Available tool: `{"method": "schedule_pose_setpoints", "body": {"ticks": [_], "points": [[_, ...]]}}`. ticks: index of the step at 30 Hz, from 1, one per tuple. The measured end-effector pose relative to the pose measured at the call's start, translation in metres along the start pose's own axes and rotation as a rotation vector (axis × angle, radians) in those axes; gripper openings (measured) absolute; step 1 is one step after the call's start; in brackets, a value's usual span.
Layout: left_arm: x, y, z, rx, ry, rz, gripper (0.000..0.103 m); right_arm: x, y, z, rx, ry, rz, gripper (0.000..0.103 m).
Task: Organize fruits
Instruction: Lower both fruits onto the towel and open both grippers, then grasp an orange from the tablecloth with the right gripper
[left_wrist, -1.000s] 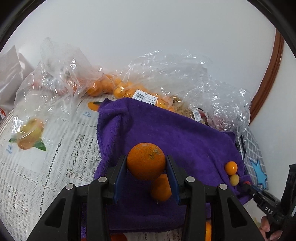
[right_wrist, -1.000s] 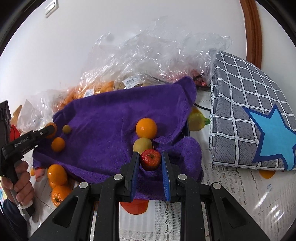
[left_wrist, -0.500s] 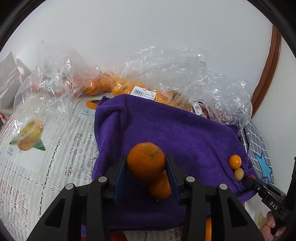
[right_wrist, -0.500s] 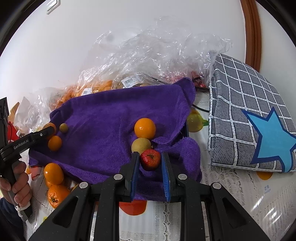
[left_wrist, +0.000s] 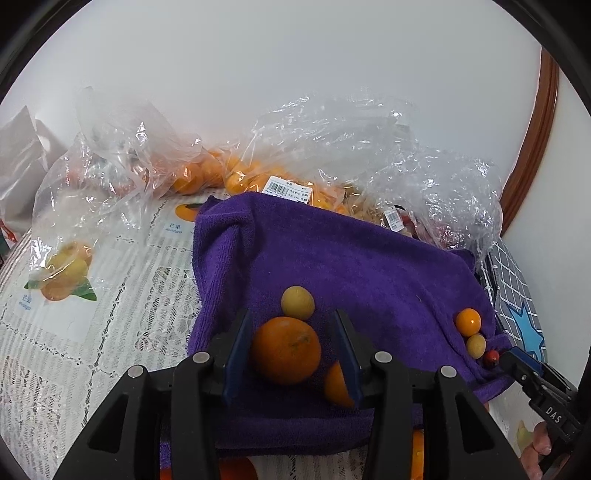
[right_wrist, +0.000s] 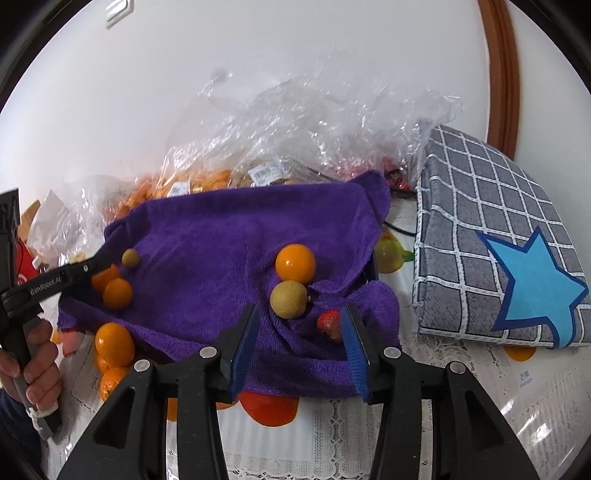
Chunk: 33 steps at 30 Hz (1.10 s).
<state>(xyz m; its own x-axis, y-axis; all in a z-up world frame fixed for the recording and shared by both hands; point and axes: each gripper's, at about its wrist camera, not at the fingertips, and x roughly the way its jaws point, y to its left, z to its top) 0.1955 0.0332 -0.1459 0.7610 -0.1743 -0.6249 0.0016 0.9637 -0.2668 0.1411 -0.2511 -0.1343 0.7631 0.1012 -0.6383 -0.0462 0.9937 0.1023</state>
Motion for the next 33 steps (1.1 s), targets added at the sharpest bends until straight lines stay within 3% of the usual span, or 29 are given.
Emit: {"method": "schedule_pose_setpoints", "body": {"ticks": [5, 9, 14, 23, 30, 33], "points": [[-0.009, 0.0, -0.002, 0.0, -0.033, 0.001, 0.045, -0.011, -0.007, 0.0, 0.049, -0.048, 0.029, 0.046], [-0.017, 0.0, -0.004, 0.0, -0.05, 0.001, 0.045, -0.025, -0.011, -0.003, 0.097, -0.107, -0.012, 0.046], [-0.031, 0.003, -0.011, -0.018, -0.063, -0.008, 0.045, -0.03, -0.01, -0.014, 0.147, -0.026, 0.035, 0.044], [-0.057, 0.008, -0.032, -0.021, -0.064, -0.005, 0.045, -0.037, 0.047, -0.033, 0.023, 0.067, 0.134, 0.038], [-0.075, 0.015, -0.048, -0.054, -0.044, 0.002, 0.046, -0.026, 0.072, -0.034, -0.034, 0.1, 0.127, 0.037], [-0.078, 0.018, -0.051, -0.066, -0.038, -0.006, 0.046, -0.016, 0.071, -0.032, -0.016, 0.132, 0.12, 0.032]]}}
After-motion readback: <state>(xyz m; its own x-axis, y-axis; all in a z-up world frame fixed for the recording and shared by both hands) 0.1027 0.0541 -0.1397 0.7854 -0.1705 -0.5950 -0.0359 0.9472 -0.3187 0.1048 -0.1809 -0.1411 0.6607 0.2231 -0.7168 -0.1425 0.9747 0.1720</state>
